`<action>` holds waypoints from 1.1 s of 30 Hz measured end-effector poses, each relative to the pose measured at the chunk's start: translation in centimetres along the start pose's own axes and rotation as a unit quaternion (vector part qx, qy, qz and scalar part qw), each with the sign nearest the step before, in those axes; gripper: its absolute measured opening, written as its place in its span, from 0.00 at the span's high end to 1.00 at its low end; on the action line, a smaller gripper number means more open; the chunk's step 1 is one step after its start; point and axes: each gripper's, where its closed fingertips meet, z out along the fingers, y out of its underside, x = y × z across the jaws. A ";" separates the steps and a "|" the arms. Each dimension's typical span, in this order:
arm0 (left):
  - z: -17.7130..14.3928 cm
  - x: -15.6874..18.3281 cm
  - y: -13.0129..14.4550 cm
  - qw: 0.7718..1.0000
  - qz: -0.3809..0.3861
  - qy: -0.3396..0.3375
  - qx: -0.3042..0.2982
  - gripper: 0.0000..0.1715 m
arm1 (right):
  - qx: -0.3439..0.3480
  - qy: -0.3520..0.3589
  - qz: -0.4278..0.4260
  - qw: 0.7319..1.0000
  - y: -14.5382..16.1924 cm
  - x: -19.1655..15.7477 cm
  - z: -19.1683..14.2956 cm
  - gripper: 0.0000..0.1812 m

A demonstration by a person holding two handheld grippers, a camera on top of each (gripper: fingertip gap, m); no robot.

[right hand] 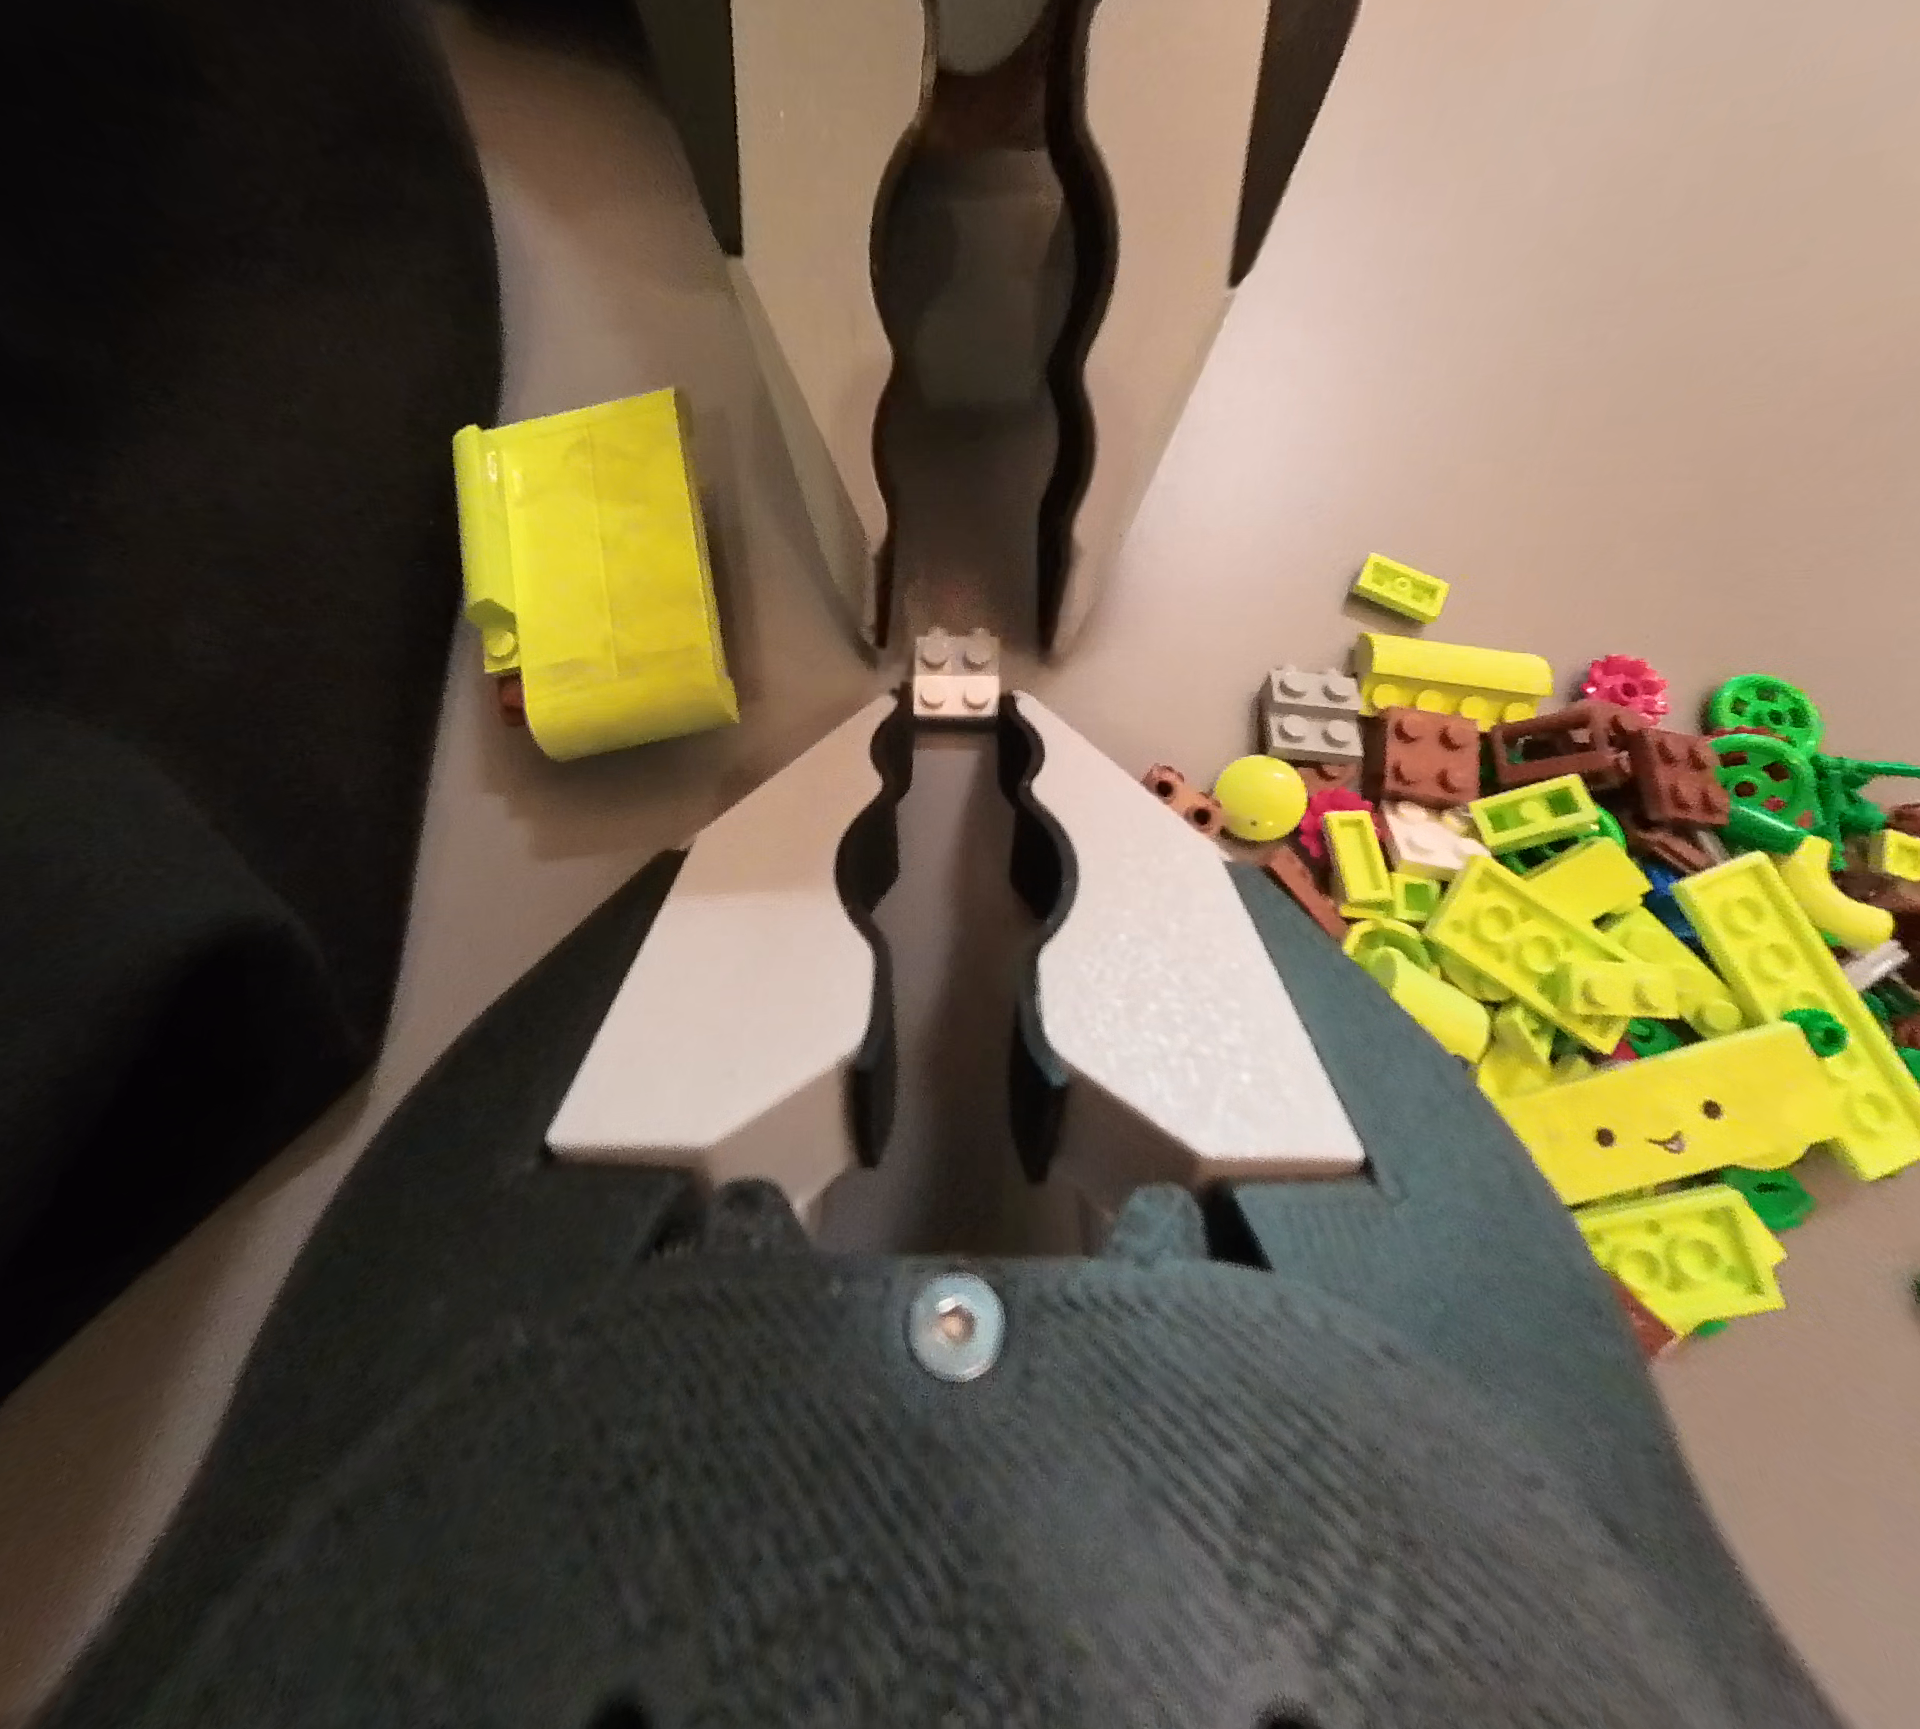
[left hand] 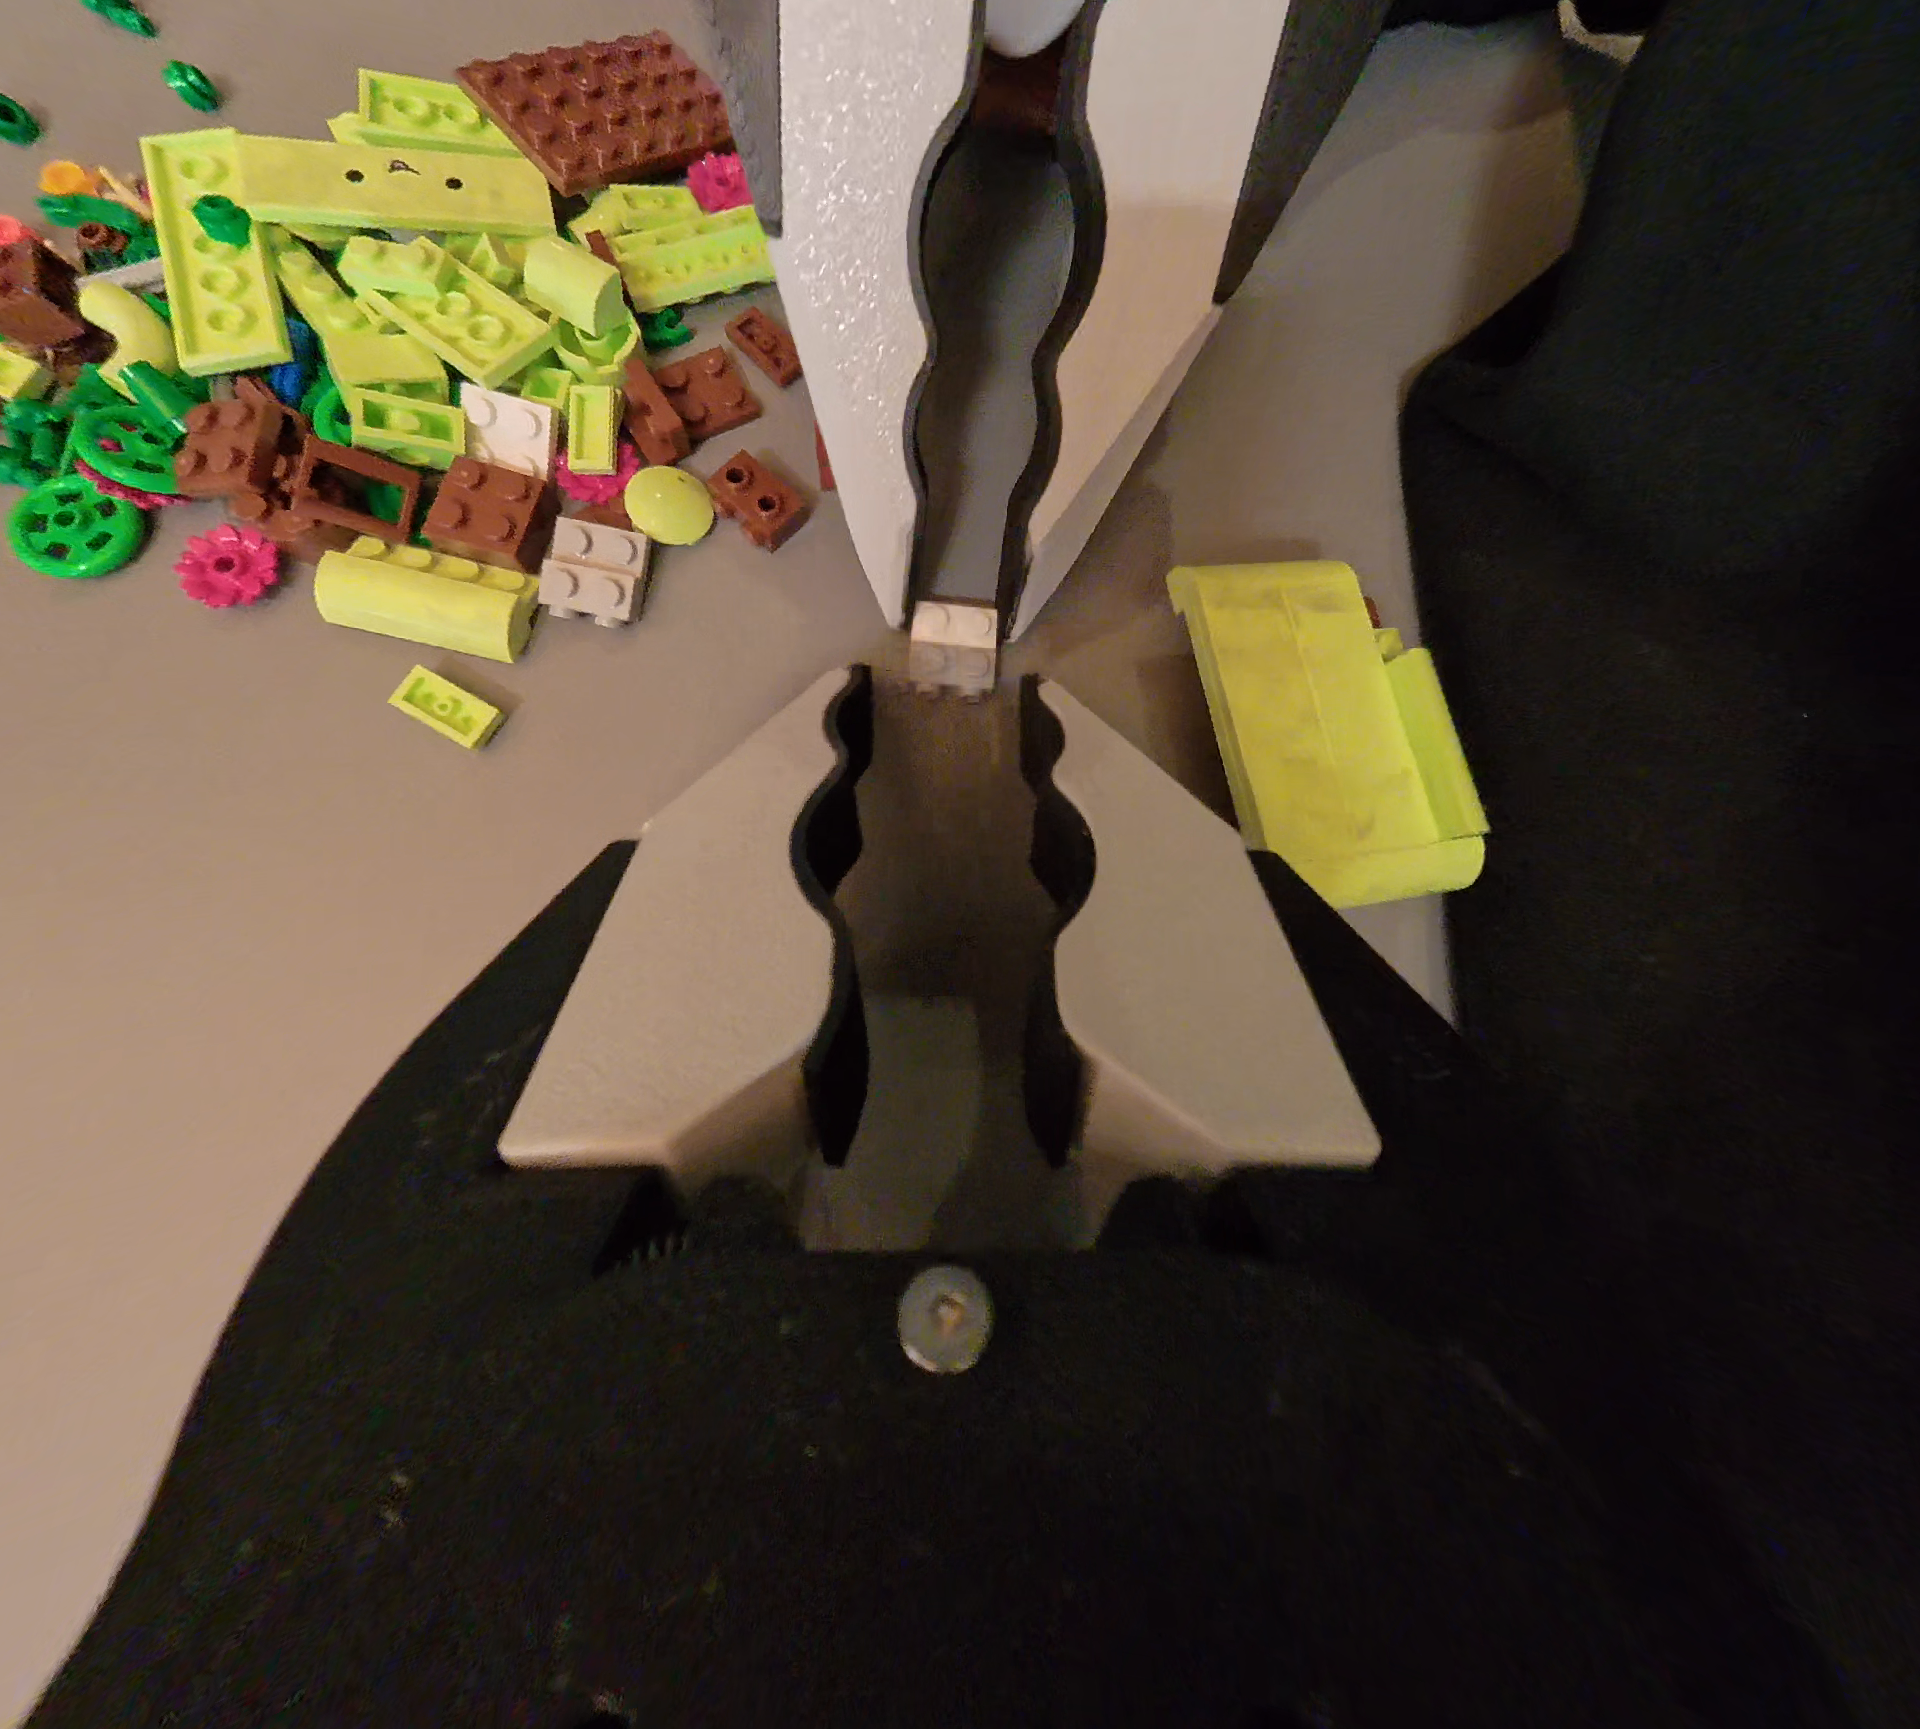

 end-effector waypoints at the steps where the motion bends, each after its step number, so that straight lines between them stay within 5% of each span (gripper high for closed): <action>1: -0.2 0.1 -0.2 1.000 0.000 0.003 0.010 0.83 | 0.000 -0.002 0.001 1.000 0.0 0.0 0.0 0.92; 33: 0.3 0.1 -0.9 1.000 0.005 -0.016 0.015 1.00 | -0.001 -0.006 -0.005 1.000 -0.2 -0.2 0.3 0.92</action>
